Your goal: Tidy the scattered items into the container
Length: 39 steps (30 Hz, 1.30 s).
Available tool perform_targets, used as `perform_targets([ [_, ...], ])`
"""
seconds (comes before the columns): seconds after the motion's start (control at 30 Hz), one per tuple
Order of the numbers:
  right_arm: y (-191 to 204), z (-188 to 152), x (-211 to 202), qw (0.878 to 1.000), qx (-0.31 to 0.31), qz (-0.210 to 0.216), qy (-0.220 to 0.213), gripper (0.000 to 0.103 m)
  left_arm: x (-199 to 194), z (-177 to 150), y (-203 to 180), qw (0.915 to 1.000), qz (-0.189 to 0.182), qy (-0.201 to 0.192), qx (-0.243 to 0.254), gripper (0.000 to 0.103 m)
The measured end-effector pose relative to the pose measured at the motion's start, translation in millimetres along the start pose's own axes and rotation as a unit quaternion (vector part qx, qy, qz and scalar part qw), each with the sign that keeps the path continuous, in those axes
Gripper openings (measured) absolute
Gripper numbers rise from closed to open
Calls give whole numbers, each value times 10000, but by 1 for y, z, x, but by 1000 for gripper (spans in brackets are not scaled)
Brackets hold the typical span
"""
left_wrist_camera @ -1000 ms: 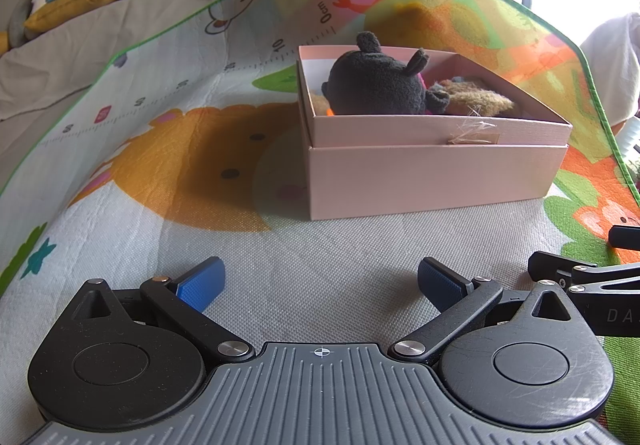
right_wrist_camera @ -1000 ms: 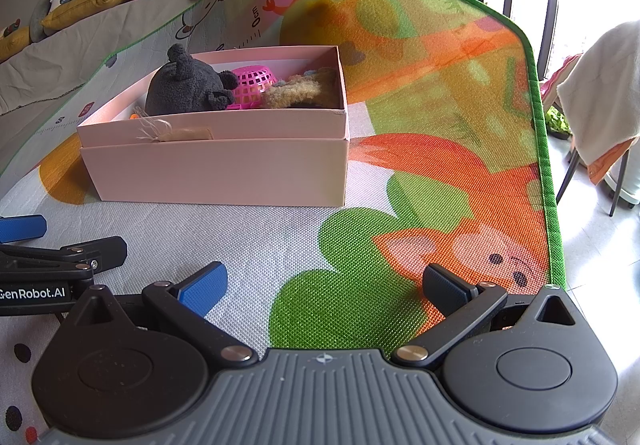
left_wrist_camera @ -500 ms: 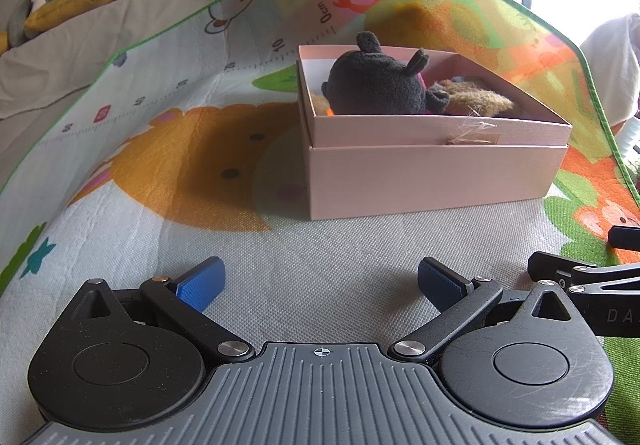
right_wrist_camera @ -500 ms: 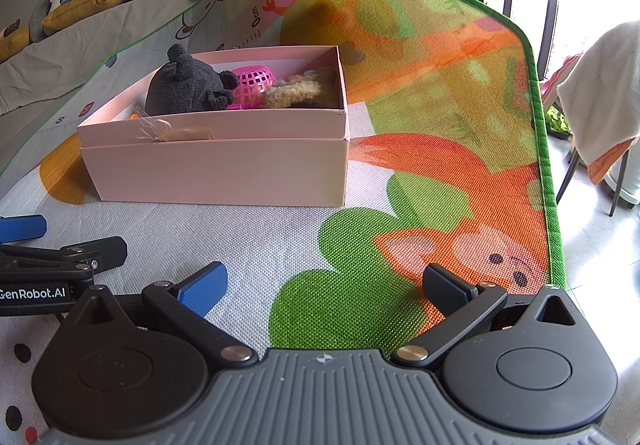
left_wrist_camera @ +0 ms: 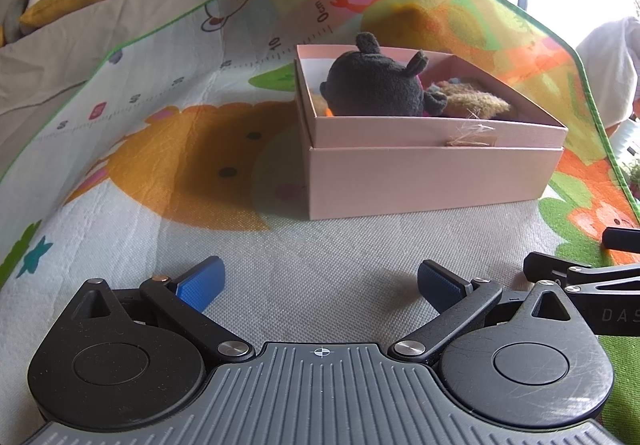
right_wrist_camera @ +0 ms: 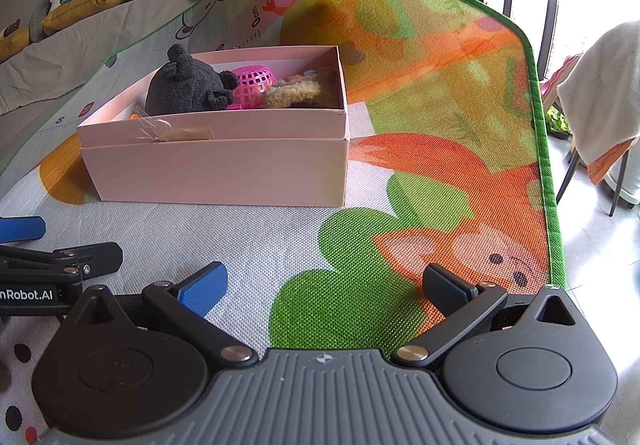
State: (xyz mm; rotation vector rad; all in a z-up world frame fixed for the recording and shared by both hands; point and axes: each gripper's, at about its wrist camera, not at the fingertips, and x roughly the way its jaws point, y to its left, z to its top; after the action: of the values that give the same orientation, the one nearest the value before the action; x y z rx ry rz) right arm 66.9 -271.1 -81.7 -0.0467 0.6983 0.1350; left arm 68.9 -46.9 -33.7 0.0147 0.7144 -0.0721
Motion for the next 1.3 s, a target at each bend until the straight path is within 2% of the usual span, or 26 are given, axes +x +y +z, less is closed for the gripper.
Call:
perform_targets([
  [0.27,0,0,0,10000,0,0,0,103,-5,-4,-1,9999,-40,64,134,103],
  [0.77,0,0,0,10000,0,1,-1,103,-9,-9,4,9998,-147,-130,-81,103],
  [1.1,0,0,-1,10000,1,1,0,103,-9,-10,2,9999,-48,-95,-11,103],
  [1.3,0,0,-1,10000,1,1,0,103,-6,-6,-1,9999,-20,53,84,103],
])
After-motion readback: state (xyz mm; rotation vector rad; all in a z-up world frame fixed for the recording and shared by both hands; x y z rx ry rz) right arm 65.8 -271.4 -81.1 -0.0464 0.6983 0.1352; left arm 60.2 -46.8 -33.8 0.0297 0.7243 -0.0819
